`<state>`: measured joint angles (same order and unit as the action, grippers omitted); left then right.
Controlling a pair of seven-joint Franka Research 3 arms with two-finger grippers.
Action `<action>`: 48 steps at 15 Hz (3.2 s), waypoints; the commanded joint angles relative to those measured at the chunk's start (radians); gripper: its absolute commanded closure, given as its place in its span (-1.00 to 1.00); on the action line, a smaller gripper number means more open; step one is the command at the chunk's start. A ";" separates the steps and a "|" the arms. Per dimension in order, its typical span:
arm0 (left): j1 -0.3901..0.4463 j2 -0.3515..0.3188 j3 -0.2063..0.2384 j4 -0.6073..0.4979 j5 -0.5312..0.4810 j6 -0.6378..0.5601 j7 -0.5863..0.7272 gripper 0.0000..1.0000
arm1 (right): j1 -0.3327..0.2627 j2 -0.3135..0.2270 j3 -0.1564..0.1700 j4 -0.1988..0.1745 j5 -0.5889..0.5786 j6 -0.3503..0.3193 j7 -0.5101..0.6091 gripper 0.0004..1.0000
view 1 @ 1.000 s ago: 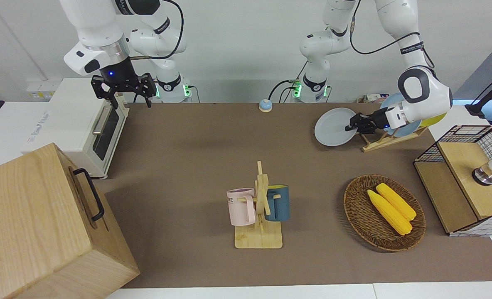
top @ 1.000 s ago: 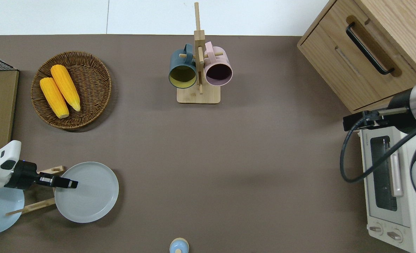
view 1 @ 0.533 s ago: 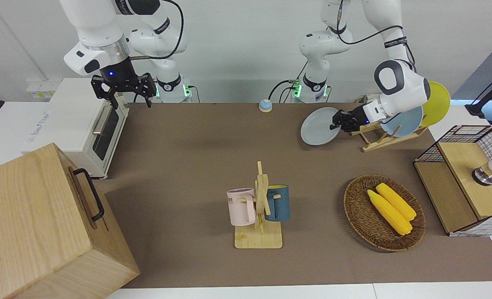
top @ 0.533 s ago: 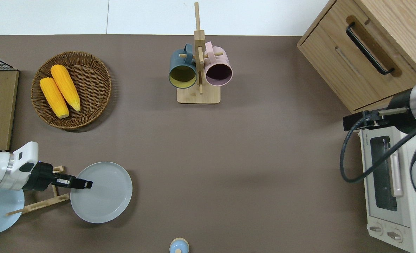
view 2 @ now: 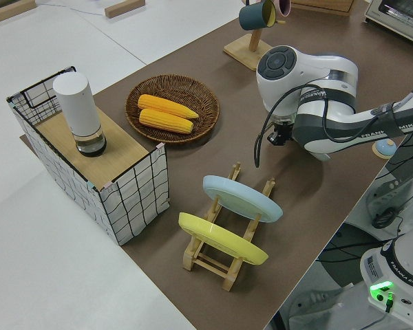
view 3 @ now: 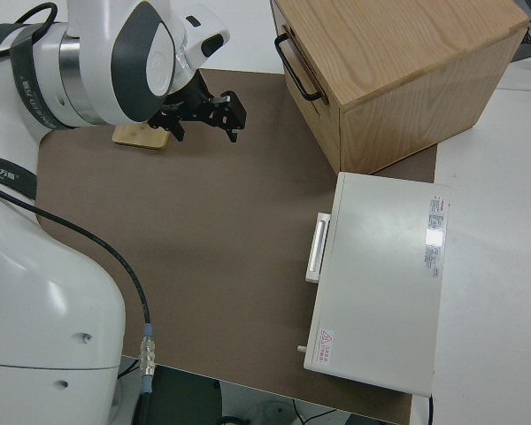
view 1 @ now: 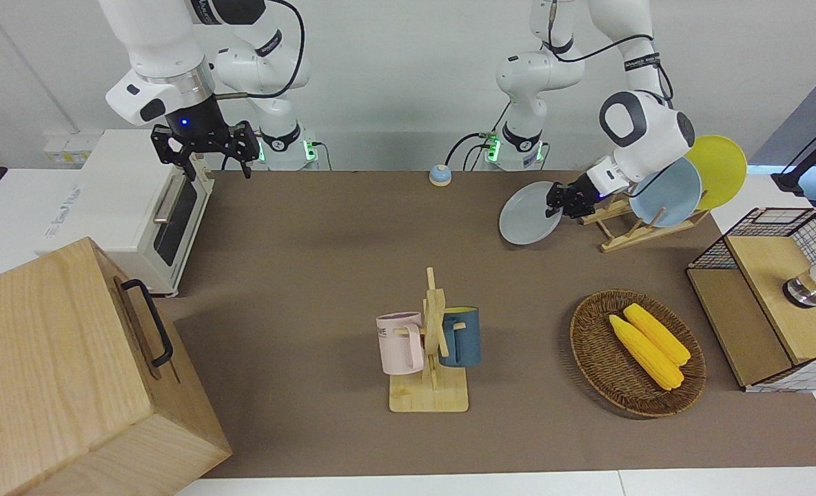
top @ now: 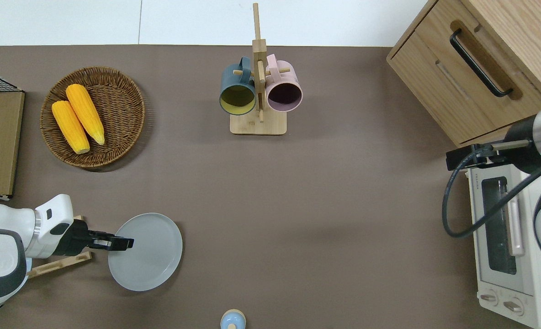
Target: Pick gray plate from low plate rack and place it on table with left arm
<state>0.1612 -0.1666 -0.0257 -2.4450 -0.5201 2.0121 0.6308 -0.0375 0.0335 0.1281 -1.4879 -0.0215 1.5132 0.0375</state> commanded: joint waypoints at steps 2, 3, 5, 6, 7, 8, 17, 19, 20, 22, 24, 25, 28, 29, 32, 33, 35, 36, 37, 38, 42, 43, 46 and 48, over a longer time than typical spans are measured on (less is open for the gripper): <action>-0.005 -0.036 -0.019 -0.039 0.101 0.057 -0.061 0.19 | -0.022 0.009 0.021 0.020 -0.003 -0.016 0.015 -0.97; -0.003 -0.036 -0.019 -0.035 0.100 0.050 -0.075 -0.25 | -0.022 0.009 0.021 0.020 -0.003 -0.016 0.013 -0.97; 0.001 -0.040 -0.017 -0.031 0.100 0.048 -0.083 -1.00 | -0.022 0.009 0.021 0.020 -0.003 -0.016 0.013 -0.97; 0.001 -0.040 -0.017 -0.029 0.100 0.050 -0.085 -1.00 | -0.022 0.009 0.021 0.020 -0.003 -0.016 0.013 -0.97; 0.003 -0.040 -0.017 -0.028 0.101 0.050 -0.089 -1.00 | -0.022 0.009 0.021 0.021 -0.003 -0.016 0.013 -0.97; 0.001 -0.040 -0.017 -0.025 0.101 0.050 -0.097 -1.00 | -0.021 0.009 0.021 0.020 -0.003 -0.016 0.013 -0.97; -0.005 -0.073 -0.059 0.030 0.162 0.048 -0.235 -1.00 | -0.022 0.009 0.021 0.021 -0.003 -0.016 0.013 -0.97; -0.005 -0.091 -0.075 0.047 0.178 0.046 -0.266 -1.00 | -0.022 0.009 0.021 0.020 -0.003 -0.016 0.013 -0.97; -0.006 -0.109 -0.077 0.052 0.184 0.045 -0.267 -1.00 | -0.022 0.009 0.021 0.020 -0.003 -0.016 0.013 -0.97; -0.005 -0.154 -0.080 0.073 0.202 0.016 -0.269 -1.00 | -0.022 0.009 0.021 0.020 -0.003 -0.016 0.013 -0.97; 0.000 -0.166 -0.080 0.153 0.251 -0.091 -0.314 -1.00 | -0.022 0.009 0.021 0.020 -0.003 -0.016 0.013 -0.97; -0.002 -0.165 -0.082 0.211 0.282 -0.155 -0.366 -1.00 | -0.022 0.009 0.021 0.020 -0.003 -0.016 0.013 -0.97; -0.006 -0.162 -0.094 0.346 0.339 -0.301 -0.439 -1.00 | -0.022 0.009 0.021 0.020 -0.003 -0.016 0.013 -0.97; -0.005 -0.163 -0.102 0.377 0.347 -0.332 -0.447 -1.00 | -0.022 0.009 0.021 0.020 -0.003 -0.016 0.015 -0.97; -0.005 -0.165 -0.126 0.457 0.389 -0.409 -0.482 -1.00 | -0.022 0.009 0.021 0.020 -0.003 -0.016 0.013 -0.97; -0.005 -0.165 -0.134 0.474 0.409 -0.412 -0.480 -1.00 | -0.022 0.009 0.021 0.021 -0.003 -0.016 0.013 -0.97; -0.006 -0.166 -0.135 0.485 0.420 -0.412 -0.480 -1.00 | -0.022 0.009 0.021 0.020 -0.003 -0.016 0.013 -0.97; -0.005 -0.165 -0.134 0.486 0.419 -0.412 -0.471 -1.00 | -0.022 0.009 0.021 0.020 -0.003 -0.016 0.015 -0.97; -0.006 -0.160 -0.134 0.486 0.420 -0.412 -0.471 -1.00 | -0.022 0.009 0.021 0.020 -0.003 -0.016 0.013 -0.97; -0.005 -0.156 -0.134 0.486 0.419 -0.412 -0.471 -1.00 | -0.022 0.009 0.021 0.021 -0.003 -0.016 0.013 -0.97; -0.008 -0.149 -0.137 0.486 0.420 -0.412 -0.470 -1.00 | -0.022 0.009 0.021 0.020 -0.003 -0.016 0.015 -0.97; -0.012 -0.149 -0.141 0.486 0.422 -0.411 -0.470 -1.00 | -0.022 0.009 0.021 0.020 -0.003 -0.016 0.013 -0.97; -0.012 -0.149 -0.155 0.486 0.455 -0.406 -0.442 -0.99 | -0.022 0.009 0.021 0.021 -0.003 -0.016 0.013 -0.97; -0.012 -0.149 -0.164 0.486 0.463 -0.408 -0.445 -1.00 | -0.022 0.009 0.021 0.020 -0.003 -0.016 0.013 -0.97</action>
<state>0.1610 -0.3265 -0.1864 -1.9802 -0.0902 1.6202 0.1823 -0.0375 0.0335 0.1281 -1.4879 -0.0215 1.5132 0.0375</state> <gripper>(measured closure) 0.000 0.013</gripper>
